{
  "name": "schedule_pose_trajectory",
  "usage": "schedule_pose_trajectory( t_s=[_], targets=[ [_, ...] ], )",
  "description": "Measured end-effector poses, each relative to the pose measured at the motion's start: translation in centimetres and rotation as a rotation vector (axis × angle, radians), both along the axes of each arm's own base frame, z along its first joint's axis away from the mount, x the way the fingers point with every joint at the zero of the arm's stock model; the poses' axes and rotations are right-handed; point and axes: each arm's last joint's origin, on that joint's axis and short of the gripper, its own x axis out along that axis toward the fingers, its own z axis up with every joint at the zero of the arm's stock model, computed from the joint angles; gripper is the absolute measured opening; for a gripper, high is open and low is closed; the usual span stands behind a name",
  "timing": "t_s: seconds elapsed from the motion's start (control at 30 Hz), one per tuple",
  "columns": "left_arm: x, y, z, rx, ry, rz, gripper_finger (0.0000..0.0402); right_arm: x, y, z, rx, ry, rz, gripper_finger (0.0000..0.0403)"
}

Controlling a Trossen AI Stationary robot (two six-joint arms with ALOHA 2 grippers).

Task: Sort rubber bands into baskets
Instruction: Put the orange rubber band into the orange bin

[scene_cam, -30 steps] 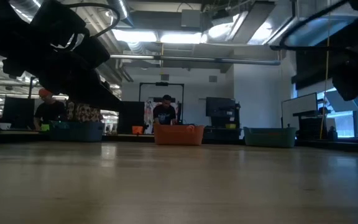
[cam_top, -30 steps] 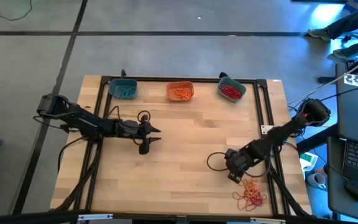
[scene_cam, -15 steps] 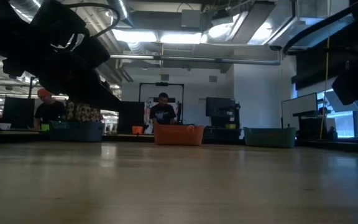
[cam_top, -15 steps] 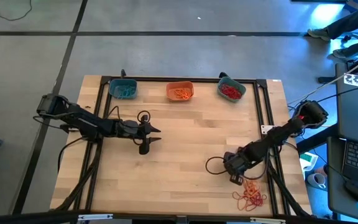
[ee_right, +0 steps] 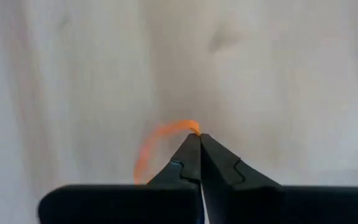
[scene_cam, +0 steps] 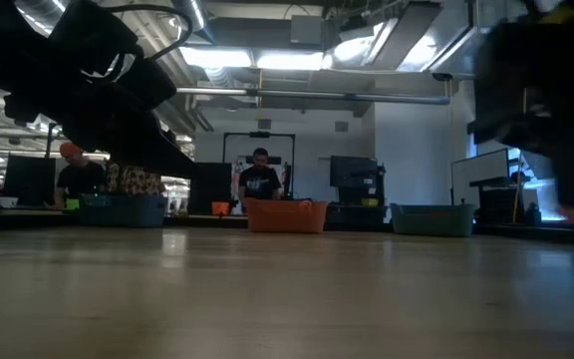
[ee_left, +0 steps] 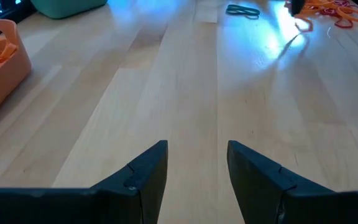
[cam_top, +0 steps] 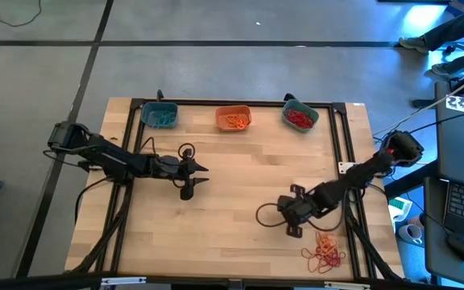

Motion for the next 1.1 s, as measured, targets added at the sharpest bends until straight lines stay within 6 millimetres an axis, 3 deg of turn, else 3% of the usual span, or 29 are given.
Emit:
schedule_pose_trajectory(
  t_s=[0.53,0.87,1.1],
  targets=[
    [0.0,0.0,0.0,0.000,0.000,0.000,0.0164,4.3,-6.4,1.4,-0.393,-0.264,-0.104,0.0006],
    [0.1,0.0,0.2,0.022,-0.017,-0.013,0.0164,6.3,-10.9,2.3,-0.506,-0.352,-0.156,0.0007],
    [0.3,-0.1,0.7,0.062,-0.080,-0.032,0.0164,7.7,-14.6,3.8,-0.569,-0.508,-0.234,0.0007]
  ],
)
